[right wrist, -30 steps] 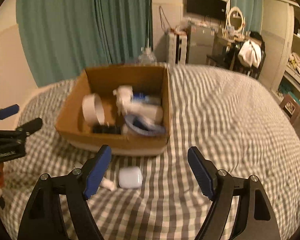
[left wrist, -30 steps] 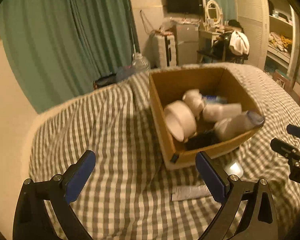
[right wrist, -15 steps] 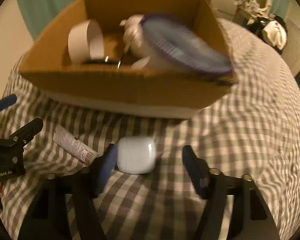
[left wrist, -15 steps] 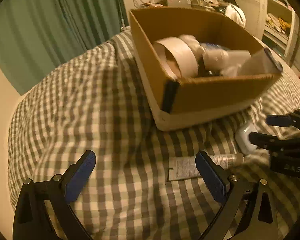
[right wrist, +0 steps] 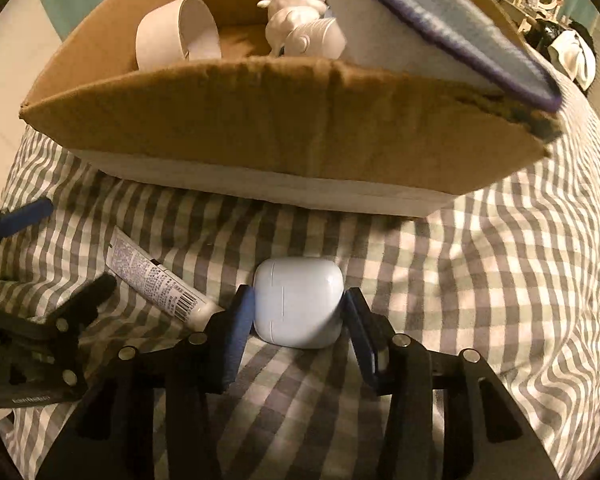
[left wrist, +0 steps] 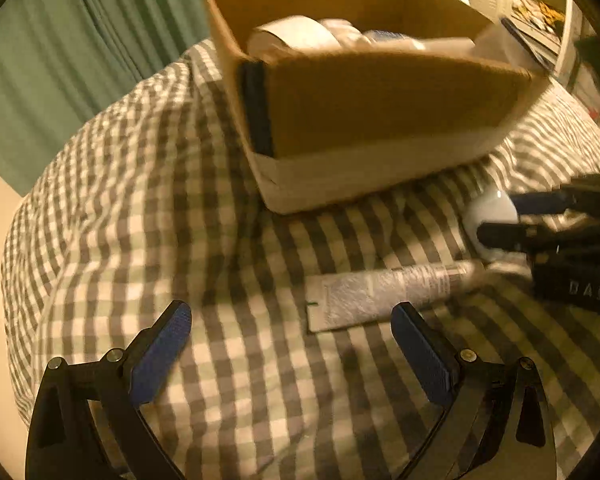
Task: Organize objects
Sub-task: 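Grasp the white earbud case with the right gripper and lift it, then grasp the white spray can with the left gripper and lift it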
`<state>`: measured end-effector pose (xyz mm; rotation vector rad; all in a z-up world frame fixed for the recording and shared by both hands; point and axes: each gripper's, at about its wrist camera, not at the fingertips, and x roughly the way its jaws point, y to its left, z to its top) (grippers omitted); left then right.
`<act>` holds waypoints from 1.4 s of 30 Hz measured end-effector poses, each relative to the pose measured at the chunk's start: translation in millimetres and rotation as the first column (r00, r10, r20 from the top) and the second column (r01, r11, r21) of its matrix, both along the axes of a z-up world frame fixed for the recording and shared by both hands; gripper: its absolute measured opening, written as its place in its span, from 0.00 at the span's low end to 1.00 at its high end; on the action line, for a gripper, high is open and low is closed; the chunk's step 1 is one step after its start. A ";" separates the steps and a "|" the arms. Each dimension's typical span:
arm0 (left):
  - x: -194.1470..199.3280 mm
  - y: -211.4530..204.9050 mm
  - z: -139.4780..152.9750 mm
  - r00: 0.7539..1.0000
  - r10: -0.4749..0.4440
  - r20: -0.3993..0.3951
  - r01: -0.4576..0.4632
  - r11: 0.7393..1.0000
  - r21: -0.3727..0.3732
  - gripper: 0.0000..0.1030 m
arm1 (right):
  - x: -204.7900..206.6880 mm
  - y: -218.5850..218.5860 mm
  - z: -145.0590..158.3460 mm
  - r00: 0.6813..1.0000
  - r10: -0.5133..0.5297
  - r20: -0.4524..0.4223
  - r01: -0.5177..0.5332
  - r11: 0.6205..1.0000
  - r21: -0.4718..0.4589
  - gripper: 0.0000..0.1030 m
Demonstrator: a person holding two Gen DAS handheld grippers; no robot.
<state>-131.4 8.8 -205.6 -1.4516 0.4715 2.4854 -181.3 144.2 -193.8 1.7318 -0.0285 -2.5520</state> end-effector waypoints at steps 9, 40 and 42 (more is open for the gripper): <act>1.3 31.9 -8.4 0.988 -0.146 0.059 0.150 0.986 -0.075 1.00 | 20.4 20.0 8.1 0.998 -0.052 -0.020 0.051 0.998 -0.045 0.28; 4.2 87.9 -12.3 0.778 -0.617 0.115 0.627 0.775 -0.084 0.84 | 23.1 37.5 53.8 0.991 -0.074 -0.113 0.059 0.989 -0.137 0.49; 3.4 86.0 -12.5 0.771 -0.627 0.113 0.636 0.769 -0.066 0.84 | 22.0 36.3 54.4 0.991 -0.071 -0.112 0.056 0.990 -0.130 0.49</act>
